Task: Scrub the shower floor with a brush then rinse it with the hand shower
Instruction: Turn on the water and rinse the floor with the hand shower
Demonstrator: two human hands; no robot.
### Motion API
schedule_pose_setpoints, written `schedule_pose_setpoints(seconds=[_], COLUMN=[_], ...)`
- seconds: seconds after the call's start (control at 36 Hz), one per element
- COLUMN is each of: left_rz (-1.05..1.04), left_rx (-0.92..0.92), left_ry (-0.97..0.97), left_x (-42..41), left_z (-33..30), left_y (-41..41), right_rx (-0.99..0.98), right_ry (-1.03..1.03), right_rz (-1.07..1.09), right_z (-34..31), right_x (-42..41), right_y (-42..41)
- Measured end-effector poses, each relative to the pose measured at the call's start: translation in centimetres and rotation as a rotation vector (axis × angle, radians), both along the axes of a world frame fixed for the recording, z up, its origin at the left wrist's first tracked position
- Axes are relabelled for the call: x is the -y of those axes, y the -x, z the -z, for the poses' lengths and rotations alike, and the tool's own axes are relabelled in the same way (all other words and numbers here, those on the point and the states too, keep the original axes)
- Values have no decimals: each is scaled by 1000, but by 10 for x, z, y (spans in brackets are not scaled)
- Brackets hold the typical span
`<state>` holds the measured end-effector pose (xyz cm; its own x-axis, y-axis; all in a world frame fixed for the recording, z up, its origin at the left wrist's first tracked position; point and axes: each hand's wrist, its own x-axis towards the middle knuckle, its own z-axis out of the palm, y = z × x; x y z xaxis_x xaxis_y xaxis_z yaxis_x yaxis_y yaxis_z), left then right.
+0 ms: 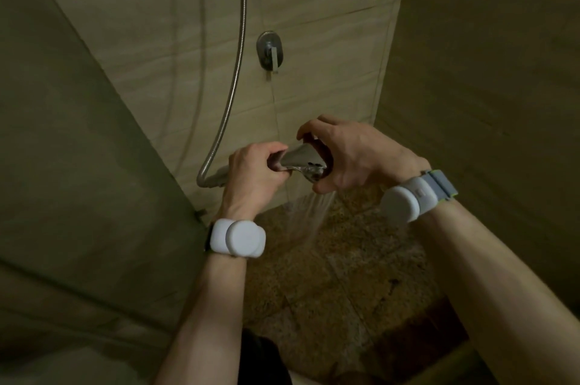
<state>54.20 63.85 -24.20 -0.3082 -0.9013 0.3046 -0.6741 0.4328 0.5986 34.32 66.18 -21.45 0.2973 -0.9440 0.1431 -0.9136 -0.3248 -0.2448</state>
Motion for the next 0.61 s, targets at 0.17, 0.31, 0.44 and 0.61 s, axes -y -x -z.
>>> schedule_pose_setpoints(seconds=[0.17, 0.31, 0.44, 0.61], left_rz=[9, 57, 103, 110], left_rx=[-32, -90, -127, -176], left_ry=[-117, -208, -209, -146], left_x=[-2, -6, -5, -1], left_z=[6, 13, 12, 9], left_y=[4, 15, 22, 18], right_rx=[-20, -51, -96, -86], right_ry=[-55, -68, -17, 54], right_rz=[-10, 1, 18, 14], right_z=[-4, -9, -15, -20], right_x=[-2, -4, -4, -9], right_y=[5, 17, 22, 19])
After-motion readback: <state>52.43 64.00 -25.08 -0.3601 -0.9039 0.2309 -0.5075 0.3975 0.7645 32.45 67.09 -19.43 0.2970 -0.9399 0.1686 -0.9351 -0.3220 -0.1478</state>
